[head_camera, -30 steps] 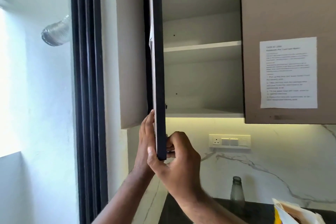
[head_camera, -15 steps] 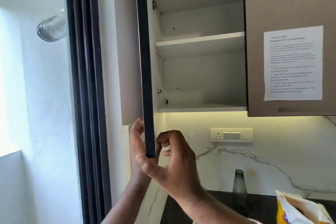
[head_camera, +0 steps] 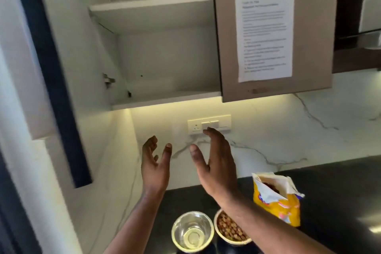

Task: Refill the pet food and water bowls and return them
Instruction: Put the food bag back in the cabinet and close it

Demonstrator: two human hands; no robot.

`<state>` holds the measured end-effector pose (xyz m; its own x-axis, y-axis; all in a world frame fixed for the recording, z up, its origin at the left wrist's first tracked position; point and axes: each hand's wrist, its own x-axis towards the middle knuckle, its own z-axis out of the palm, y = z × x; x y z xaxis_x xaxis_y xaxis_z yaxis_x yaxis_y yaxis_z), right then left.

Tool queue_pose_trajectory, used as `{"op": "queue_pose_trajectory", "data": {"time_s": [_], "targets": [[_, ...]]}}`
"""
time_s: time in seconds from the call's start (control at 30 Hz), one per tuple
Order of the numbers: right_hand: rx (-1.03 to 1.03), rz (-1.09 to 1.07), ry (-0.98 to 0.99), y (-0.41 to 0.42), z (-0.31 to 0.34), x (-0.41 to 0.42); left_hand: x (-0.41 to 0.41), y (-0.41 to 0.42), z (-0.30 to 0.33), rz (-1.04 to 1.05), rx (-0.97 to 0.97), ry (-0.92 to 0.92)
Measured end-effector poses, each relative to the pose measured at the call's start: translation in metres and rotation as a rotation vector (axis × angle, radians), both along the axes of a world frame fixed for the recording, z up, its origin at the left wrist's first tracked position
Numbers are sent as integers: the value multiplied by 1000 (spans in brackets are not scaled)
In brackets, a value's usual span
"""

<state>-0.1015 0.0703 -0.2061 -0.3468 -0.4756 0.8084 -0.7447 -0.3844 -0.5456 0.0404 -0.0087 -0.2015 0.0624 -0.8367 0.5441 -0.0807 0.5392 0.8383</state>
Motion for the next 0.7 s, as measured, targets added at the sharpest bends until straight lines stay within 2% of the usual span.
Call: {"op": "queue_pose_trajectory", "data": {"time_s": [0.07,0.17,0.33,0.57,0.7], "targets": [[61,-69,-29,-4,-20,-37,-25,-10,-15,-32,7,-72],[143,-143,-112,-4,-60,-94,-73,-29,-57,-205,83,-173],[309,-245,-252,4,-135,-181,-160,-47,-134,-511,335,-369],[476,-338,-348,21,-237,-272,-258,-82,-224,-664,572,-601],[610,-294,-460,15,-279,-314,-295,-104,-256,-727,693,-748]]}}
